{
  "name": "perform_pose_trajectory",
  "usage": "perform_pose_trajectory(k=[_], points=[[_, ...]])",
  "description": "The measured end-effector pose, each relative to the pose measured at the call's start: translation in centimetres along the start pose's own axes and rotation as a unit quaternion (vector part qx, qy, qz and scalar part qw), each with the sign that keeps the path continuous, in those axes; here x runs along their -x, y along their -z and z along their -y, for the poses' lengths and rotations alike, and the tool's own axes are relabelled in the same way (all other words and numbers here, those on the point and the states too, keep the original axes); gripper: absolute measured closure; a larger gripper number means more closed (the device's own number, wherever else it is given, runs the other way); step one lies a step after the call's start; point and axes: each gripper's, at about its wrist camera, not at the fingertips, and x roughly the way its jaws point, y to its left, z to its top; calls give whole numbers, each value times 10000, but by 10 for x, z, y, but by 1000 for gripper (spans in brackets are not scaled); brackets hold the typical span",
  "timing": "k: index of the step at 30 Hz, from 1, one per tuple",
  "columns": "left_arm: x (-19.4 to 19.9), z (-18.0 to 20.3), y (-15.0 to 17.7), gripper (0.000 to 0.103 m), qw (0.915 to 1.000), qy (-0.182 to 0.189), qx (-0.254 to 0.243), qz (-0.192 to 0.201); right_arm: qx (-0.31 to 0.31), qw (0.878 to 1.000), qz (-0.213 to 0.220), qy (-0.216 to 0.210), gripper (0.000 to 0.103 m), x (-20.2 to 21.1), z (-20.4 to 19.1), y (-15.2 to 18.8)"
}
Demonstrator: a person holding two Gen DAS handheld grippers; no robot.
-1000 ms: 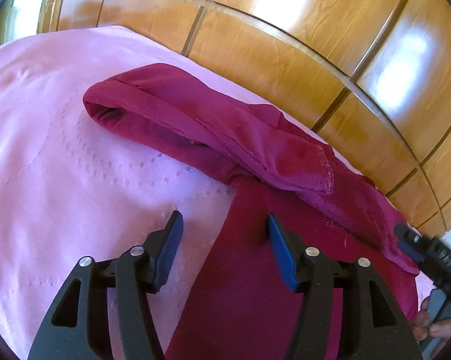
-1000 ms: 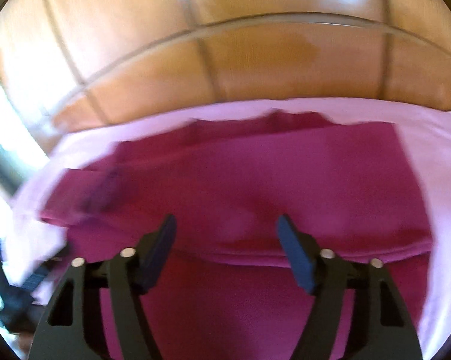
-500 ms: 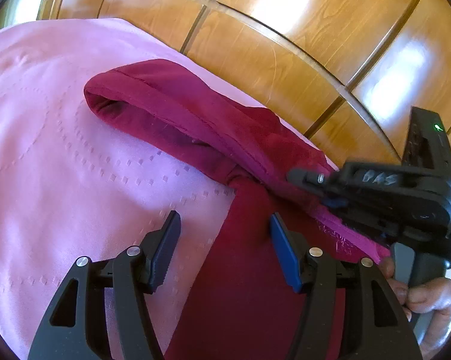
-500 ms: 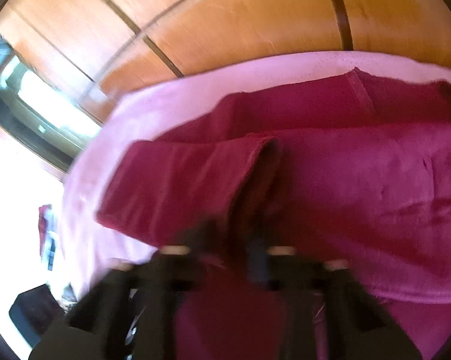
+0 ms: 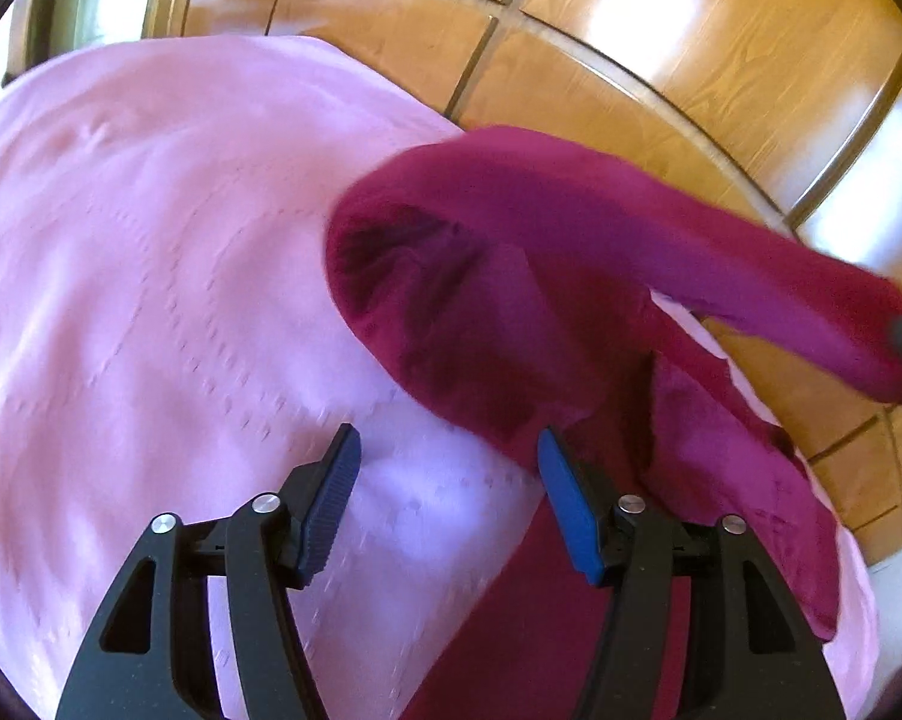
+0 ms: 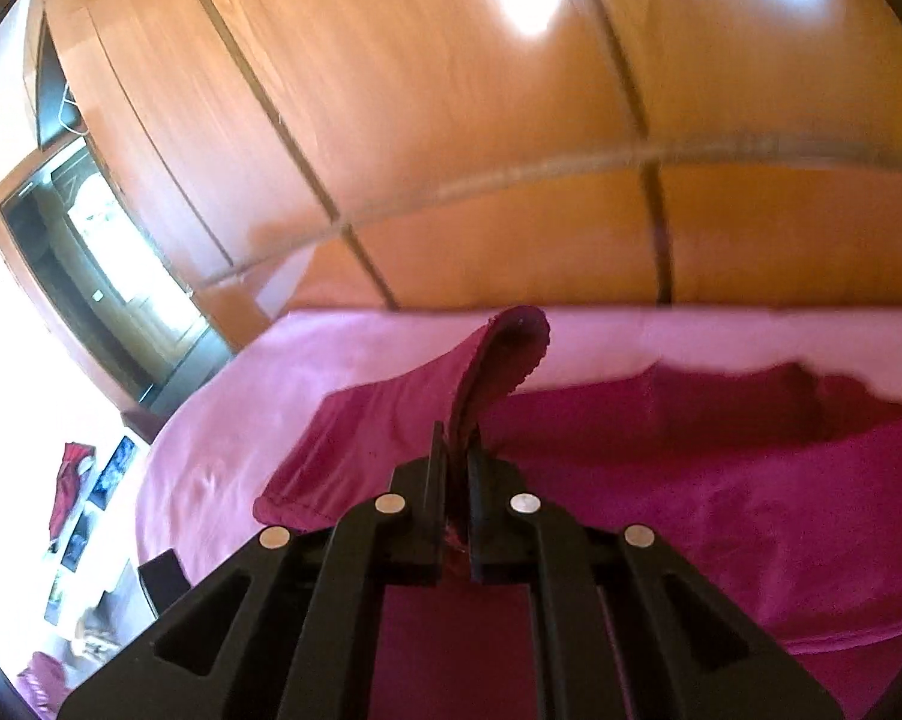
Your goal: Fold small clothes
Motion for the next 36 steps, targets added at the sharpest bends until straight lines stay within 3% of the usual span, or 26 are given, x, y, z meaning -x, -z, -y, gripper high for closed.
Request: perform_pose_trajectory(k=[5,11,19,26,30,34,36], points=[[-6,2,-3,35,9998,-138,-137,25,-10,9987,448,257,99,35,22,-6],[-10,8,5,34,9972,-464,-582,61,-414,9940,671,752,99,55,64,-2],[-11,13,3,32,9948,-619,-806,-32,-1125,9813,436,1500,99,63,134,34],[-9,22,12,33,9900,-766,-1184,-72,-1353,9682,88,2100,99,57,171,75],[-7,24,13,33,9888,-714,-1304,-120,-1491,9671,64,2059,99,56,187,90],[8,13,10,33,9918,-385,-1208,-158,-1492,9686,18,1990,98,56,183,88],[23,4,6,33,9936,-201,-1109,-65,-1629,9701,21,1801,89,61,187,87]])
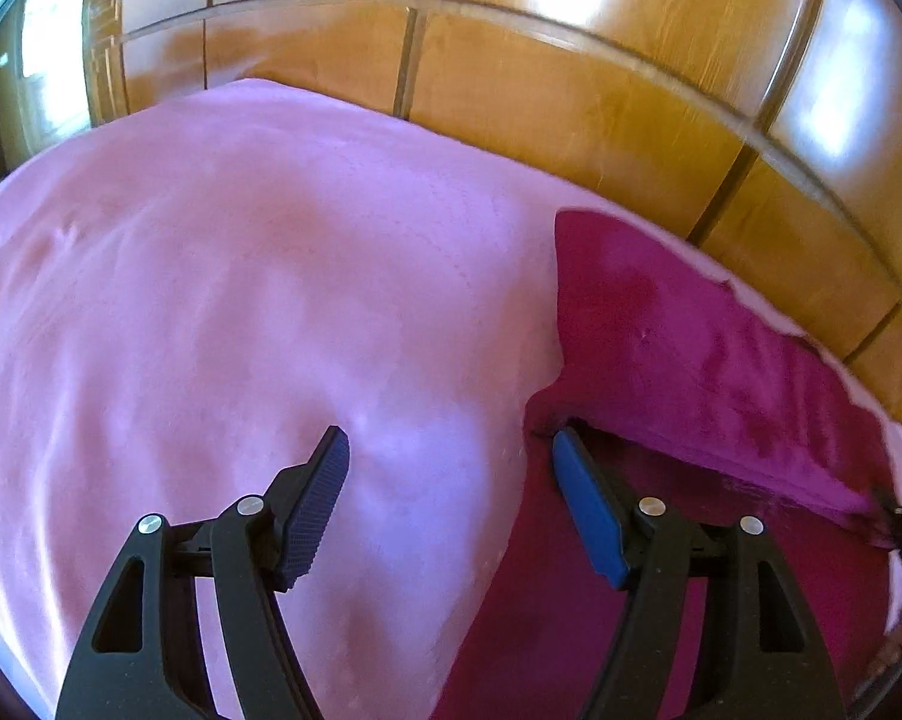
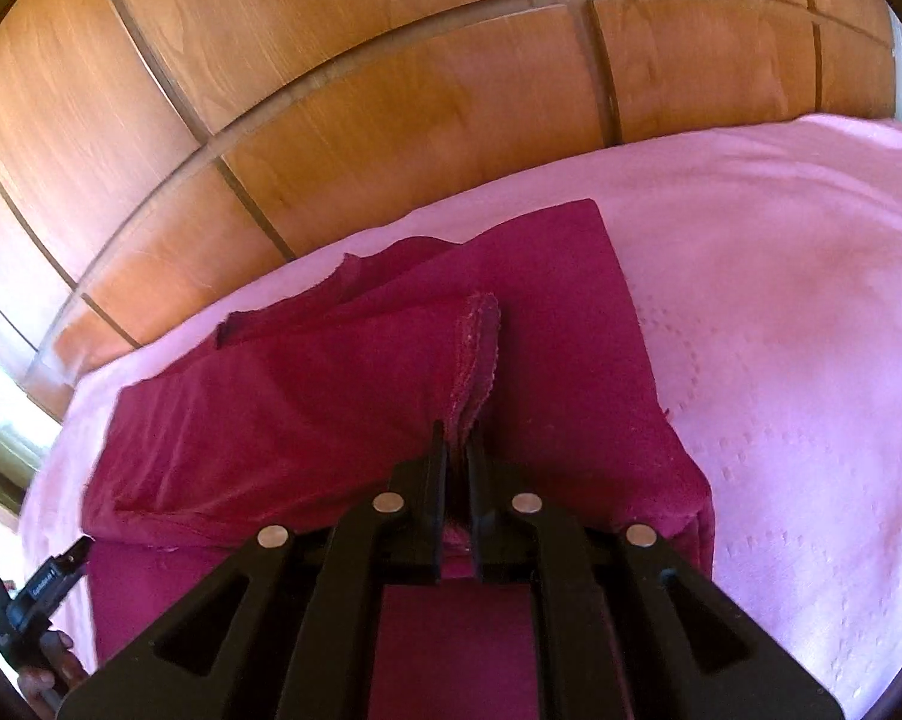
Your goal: Fold small clothes
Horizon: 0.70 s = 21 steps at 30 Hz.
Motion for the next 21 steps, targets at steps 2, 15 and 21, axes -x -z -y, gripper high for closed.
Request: perform_pose_trajectory(k=[2,15,21], points=[[12,-5,-4,33,9997,136,43,185,-99,9997,30,-216,66,6,4,-3],[3,82,-5,41,9768,1225,-1736,257,742,9964,-43,409,96,-17,-30,-27],[-29,99,15,41,9718,1078,-2091,-168,937,9919,102,847,96,-24,-33,-30]])
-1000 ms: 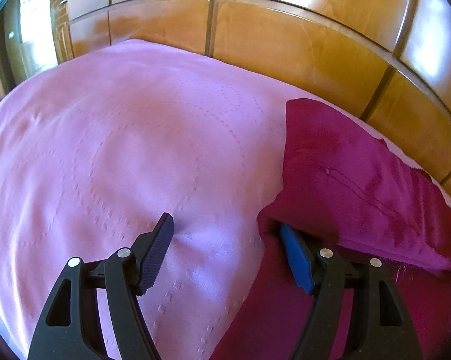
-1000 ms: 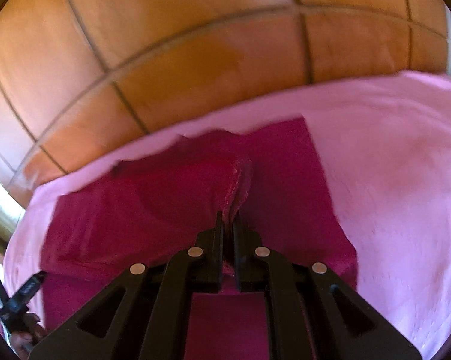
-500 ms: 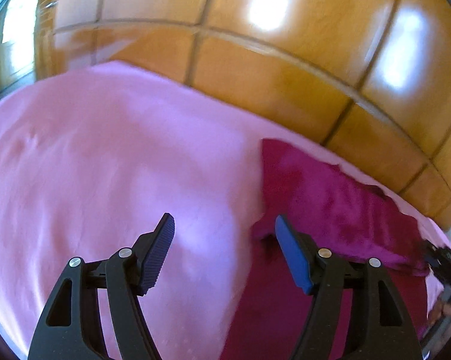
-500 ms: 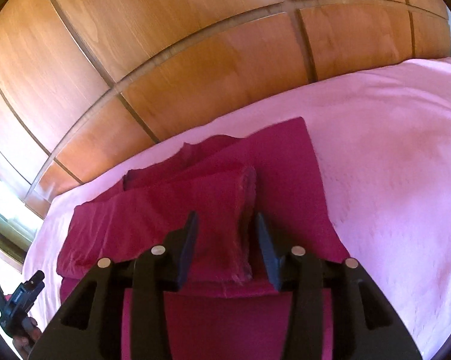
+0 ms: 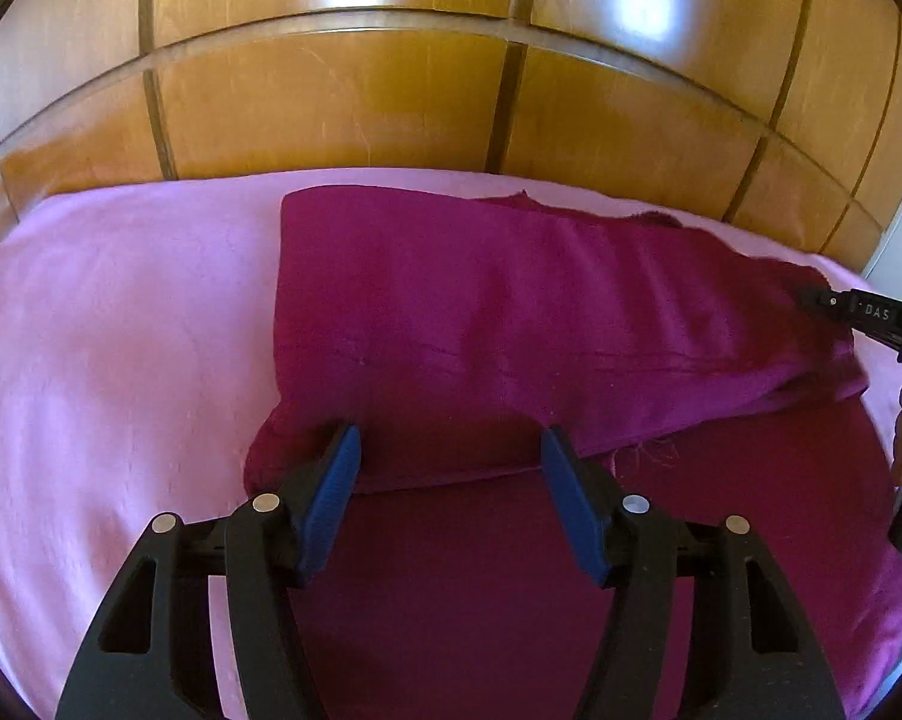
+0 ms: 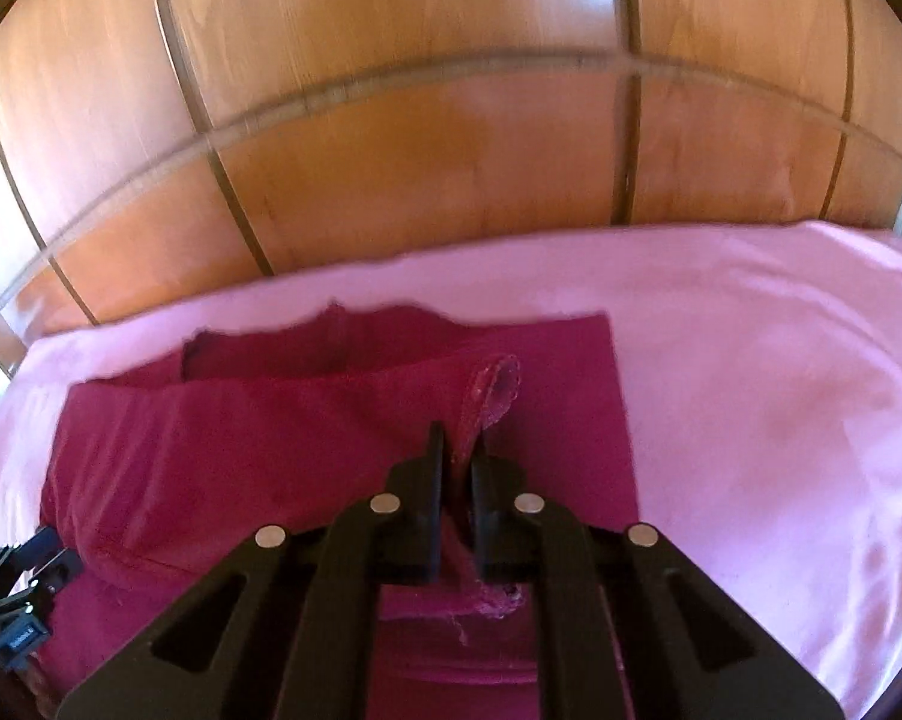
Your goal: Fold small clothes
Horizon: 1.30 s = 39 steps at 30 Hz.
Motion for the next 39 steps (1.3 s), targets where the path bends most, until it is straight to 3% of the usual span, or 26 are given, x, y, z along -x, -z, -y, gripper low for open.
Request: perform_pose_trajectory(k=[4,5,6,7,9,12,16,21,25,30,39], points=[[18,-14,-6,41,9987,277,374,187,15,9999,-124,67,91,-10,5,13],[25,-20,-11,41,9978,300,494,327,-33,9999,-112,72,81,-8,6,12],[28,-25,-16,41,9973,243,552,421,-72,9999,-91,65,65,-6,7,12],[32,-33,-24,41,9964,145,623,551,-119,9999,-5,53,59,0,8,11],[34,-42,-37,41,9954,54,692,659,-110,9995,244,149,55,14,4,9],[25,-43,-57,41,9954,-67,621,729,-84,9986,515,-100,47,33,-9,7],[-5,-31,-76,41,9976,-206,427,508,417,9972,304,-534,41,28,-45,13],[-47,-24,-76,41,9981,-478,372,84,789,9964,-62,-306,33,2,-61,29],[-62,-33,-62,41,9971,-575,501,-56,882,9955,114,-332,32,0,-53,44],[-33,-31,-57,41,9952,-655,691,242,846,9957,112,-352,30,-3,-52,45],[34,-12,-26,41,9940,-538,496,812,853,9956,118,-358,29,0,-51,45]])
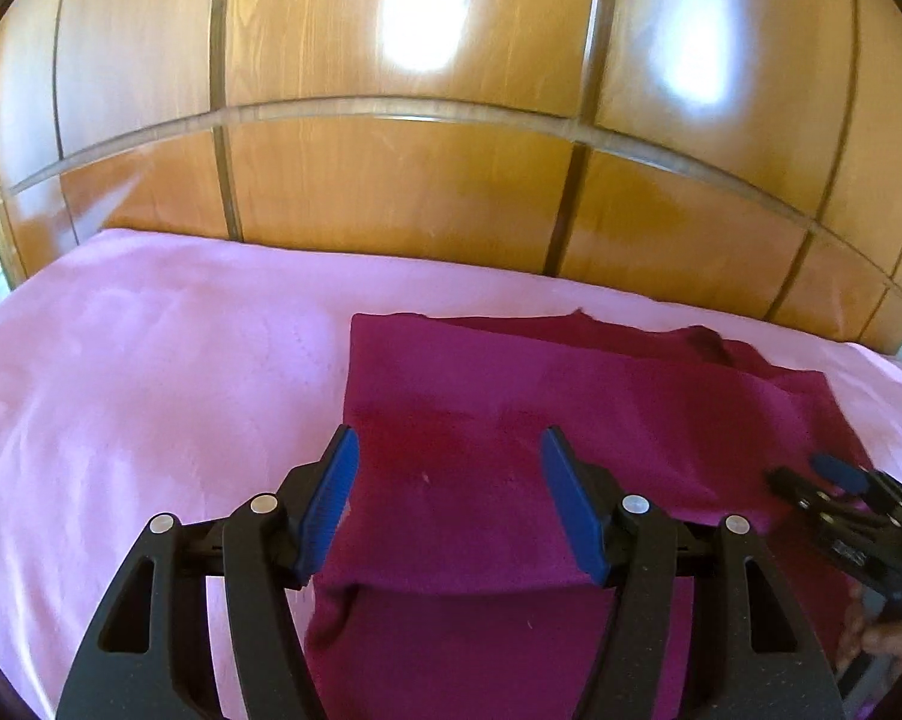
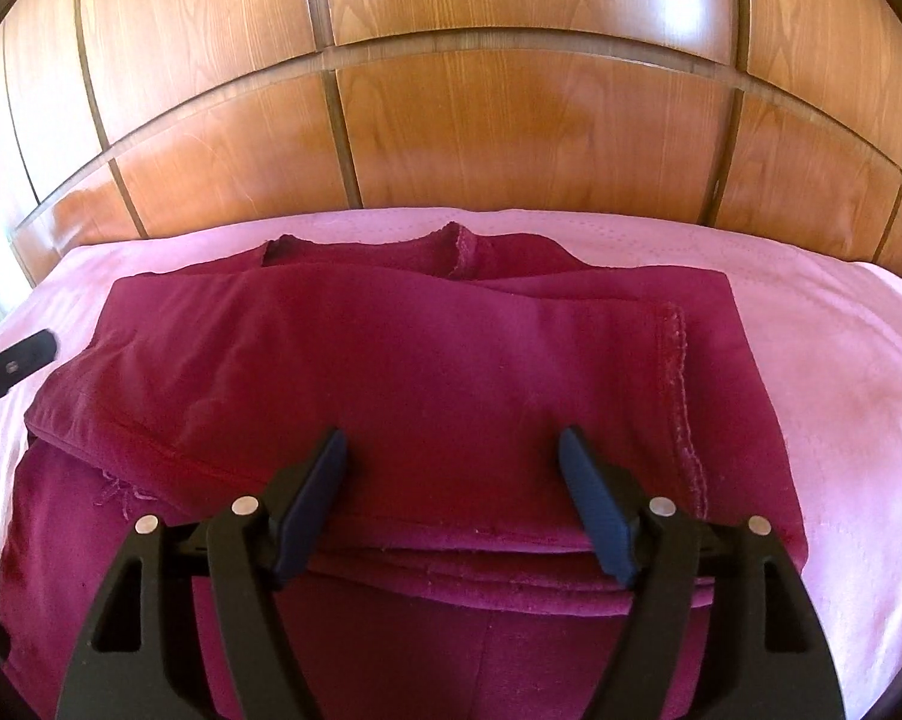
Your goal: Fold small clothes
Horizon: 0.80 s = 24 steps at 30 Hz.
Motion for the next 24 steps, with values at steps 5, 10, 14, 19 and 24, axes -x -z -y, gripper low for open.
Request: perform_pose_trajectory(k=[5,10,14,19,24], points=[[9,5,5,41,10000,32,-67,35,-121,9999,12,-82,22,13,0,-2],[9,8,11,41,9999,49,-133,-32,-293,9994,107,-155,22,28,8,0],[-2,8,17,41,9997,10,-144,-176,-290,9995,81,-46,22,25,14,2],[-22,6,25,41,9989,-65,-206,-413,-263,9996,33,77,20,14,15,6],[-26,7,27,41,9989,-94,-216,-417,-184,9997,34,149,16,11,11,8]])
